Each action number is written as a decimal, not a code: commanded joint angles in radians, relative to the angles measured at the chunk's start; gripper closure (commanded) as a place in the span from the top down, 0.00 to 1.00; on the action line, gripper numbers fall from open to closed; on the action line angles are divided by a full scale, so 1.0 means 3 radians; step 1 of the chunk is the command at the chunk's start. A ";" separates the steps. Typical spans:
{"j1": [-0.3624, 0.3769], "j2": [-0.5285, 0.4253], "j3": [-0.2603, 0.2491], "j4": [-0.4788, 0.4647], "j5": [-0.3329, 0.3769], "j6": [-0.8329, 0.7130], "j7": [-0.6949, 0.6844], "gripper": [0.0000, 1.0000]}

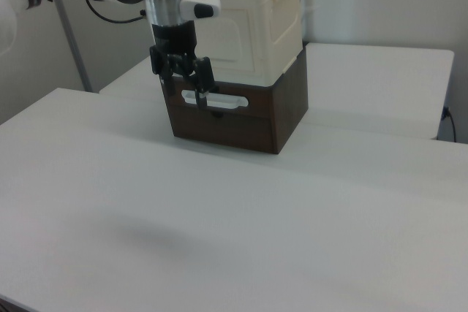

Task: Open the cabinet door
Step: 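Move the gripper toward the edge of the cream cabinet door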

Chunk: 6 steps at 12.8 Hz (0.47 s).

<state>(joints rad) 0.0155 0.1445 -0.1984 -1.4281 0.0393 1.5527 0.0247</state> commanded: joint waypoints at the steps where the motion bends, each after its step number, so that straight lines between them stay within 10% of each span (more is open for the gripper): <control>1: 0.0004 0.0096 0.0037 0.0005 -0.0003 0.0177 -0.0016 1.00; 6: 0.0331 0.0351 0.0078 0.0005 0.0109 0.0964 0.0030 1.00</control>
<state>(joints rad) 0.0665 0.2153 -0.1750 -1.4284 0.0421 1.7237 0.0243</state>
